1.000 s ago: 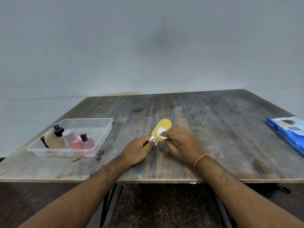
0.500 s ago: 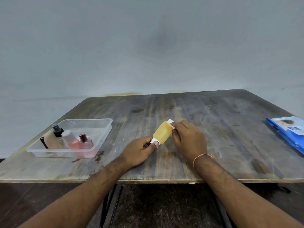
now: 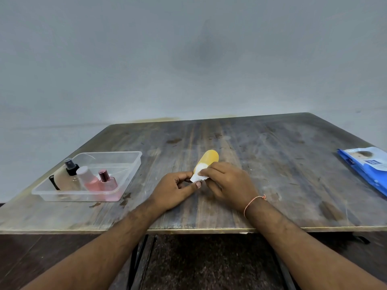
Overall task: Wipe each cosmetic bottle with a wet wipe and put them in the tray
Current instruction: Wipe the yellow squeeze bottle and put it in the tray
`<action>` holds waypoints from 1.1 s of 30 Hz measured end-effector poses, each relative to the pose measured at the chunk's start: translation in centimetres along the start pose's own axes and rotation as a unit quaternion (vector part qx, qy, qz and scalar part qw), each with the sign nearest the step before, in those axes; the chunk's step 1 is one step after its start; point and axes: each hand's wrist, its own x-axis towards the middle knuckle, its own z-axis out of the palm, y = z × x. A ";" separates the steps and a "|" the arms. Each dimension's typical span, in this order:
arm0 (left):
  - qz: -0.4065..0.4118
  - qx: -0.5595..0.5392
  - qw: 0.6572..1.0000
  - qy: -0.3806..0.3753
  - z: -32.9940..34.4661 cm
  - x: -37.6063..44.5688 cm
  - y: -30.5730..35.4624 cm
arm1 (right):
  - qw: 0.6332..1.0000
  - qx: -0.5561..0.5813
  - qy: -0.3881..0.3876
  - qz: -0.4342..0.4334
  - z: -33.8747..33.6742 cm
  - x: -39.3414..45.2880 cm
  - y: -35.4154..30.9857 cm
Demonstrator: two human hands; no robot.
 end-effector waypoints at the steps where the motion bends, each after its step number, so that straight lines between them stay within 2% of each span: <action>1: 0.001 0.002 1.000 0.002 0.0 0.0 0.0 | 1.000 0.000 0.000 -0.001 0.0 0.0 -0.1; 8: -0.004 -0.028 0.999 0.021 0.1 -0.4 1.1 | 1.000 -0.003 0.008 0.006 -0.1 0.1 -0.2; 16: -0.041 -0.117 0.991 0.049 -0.1 -0.4 1.2 | 0.999 -0.012 0.013 0.029 -0.1 0.1 0.0; 25: -0.043 -0.013 0.998 0.048 -0.3 -0.5 0.8 | 0.994 -0.030 0.027 0.098 -0.3 0.0 0.3; 33: -0.059 -0.032 0.996 0.060 -0.2 -0.4 0.9 | 0.992 -0.036 0.045 0.112 -0.2 0.1 0.5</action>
